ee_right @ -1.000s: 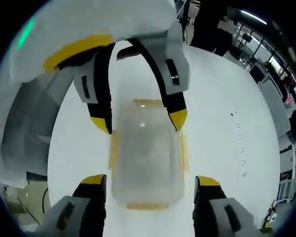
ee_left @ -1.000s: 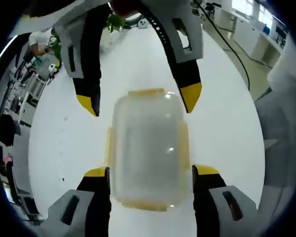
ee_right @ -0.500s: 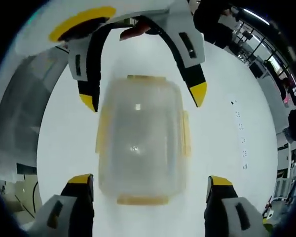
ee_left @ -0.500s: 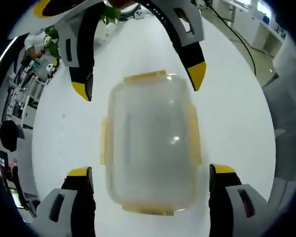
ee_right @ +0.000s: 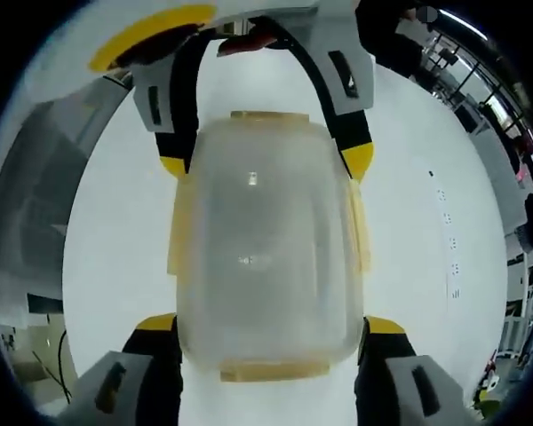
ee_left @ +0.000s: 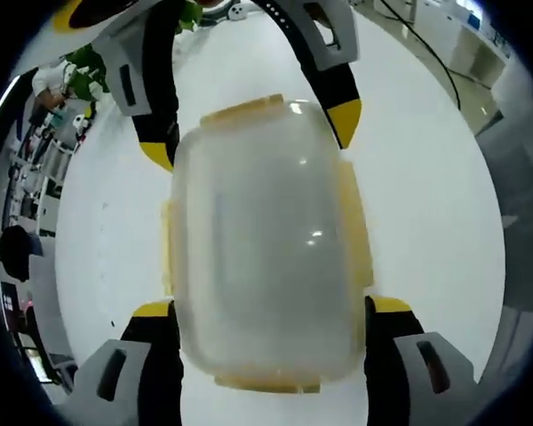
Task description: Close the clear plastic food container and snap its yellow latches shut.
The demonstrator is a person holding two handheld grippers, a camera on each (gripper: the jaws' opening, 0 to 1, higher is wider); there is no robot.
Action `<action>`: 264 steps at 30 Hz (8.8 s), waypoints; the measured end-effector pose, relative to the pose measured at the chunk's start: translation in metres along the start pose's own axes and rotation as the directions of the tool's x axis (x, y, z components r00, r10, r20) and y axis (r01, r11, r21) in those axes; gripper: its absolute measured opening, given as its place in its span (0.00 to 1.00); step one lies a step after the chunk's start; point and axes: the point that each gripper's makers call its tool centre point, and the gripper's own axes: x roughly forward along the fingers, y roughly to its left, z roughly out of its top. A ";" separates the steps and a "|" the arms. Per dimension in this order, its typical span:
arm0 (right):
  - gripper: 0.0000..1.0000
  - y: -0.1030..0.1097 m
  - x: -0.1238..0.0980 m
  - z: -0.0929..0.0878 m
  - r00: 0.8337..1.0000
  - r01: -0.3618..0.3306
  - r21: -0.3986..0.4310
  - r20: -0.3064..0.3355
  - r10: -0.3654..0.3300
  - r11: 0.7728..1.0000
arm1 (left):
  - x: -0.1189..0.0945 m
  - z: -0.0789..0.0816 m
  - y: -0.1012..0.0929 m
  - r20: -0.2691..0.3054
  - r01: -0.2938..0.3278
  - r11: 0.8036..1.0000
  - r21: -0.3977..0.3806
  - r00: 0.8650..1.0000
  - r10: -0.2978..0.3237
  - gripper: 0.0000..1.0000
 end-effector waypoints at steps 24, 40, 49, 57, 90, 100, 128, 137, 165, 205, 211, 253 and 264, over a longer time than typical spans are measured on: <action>0.79 0.012 0.006 0.025 1.000 -0.010 -0.008 -0.004 0.010 1.000 | -0.009 -0.024 -0.015 -0.009 0.001 1.000 -0.012 1.000 -0.001 0.82; 0.79 0.020 0.019 0.076 1.000 -0.008 0.004 0.007 0.008 1.000 | -0.024 -0.073 -0.025 -0.021 -0.006 1.000 -0.010 1.000 0.006 0.82; 0.79 0.025 0.030 0.121 1.000 -0.014 -0.009 0.020 0.014 1.000 | -0.038 -0.120 -0.035 -0.036 -0.010 1.000 -0.024 0.999 0.009 0.82; 0.79 0.030 0.040 0.163 0.999 -0.018 -0.021 0.029 0.018 1.000 | -0.048 -0.158 -0.043 -0.057 -0.015 0.999 -0.034 0.998 0.013 0.82; 0.80 0.019 0.056 0.217 0.999 -0.014 -0.015 0.033 0.015 1.000 | -0.060 -0.213 -0.036 -0.035 -0.014 0.999 -0.039 0.999 0.013 0.83; 0.80 0.002 0.056 0.212 0.999 -0.014 -0.005 0.040 0.015 1.000 | -0.055 -0.211 -0.019 -0.030 -0.012 0.999 -0.033 0.999 0.011 0.82; 0.81 -0.015 0.053 0.207 0.998 -0.005 0.036 0.061 0.003 0.999 | -0.054 -0.204 -0.005 -0.002 0.001 0.999 -0.045 1.000 -0.001 0.85; 0.79 -0.018 0.044 0.211 0.996 0.026 0.021 0.083 -0.028 0.999 | -0.062 -0.209 -0.003 0.005 -0.016 0.997 -0.079 1.000 0.017 0.86; 0.78 0.017 0.013 0.205 0.975 0.089 0.129 0.193 -0.113 0.988 | -0.096 -0.195 -0.033 0.101 -0.082 0.965 -0.249 0.989 0.110 0.83; 0.77 0.094 -0.039 0.181 0.852 0.117 0.395 0.432 -0.296 0.911 | -0.143 -0.178 -0.104 0.260 -0.140 0.810 -0.569 0.904 0.339 0.83; 0.77 0.108 -0.038 0.167 0.843 0.127 0.426 0.430 -0.324 0.896 | -0.144 -0.182 -0.118 0.266 -0.123 0.773 -0.622 0.895 0.357 0.82; 0.78 0.191 -0.045 0.112 0.755 0.100 0.588 0.480 -0.446 0.802 | -0.152 -0.195 -0.203 0.238 -0.126 0.602 -0.789 0.840 0.488 0.81; 0.79 0.204 -0.044 0.103 0.739 0.103 0.633 0.467 -0.485 0.767 | -0.160 -0.195 -0.210 0.239 -0.125 0.570 -0.812 0.819 0.521 0.81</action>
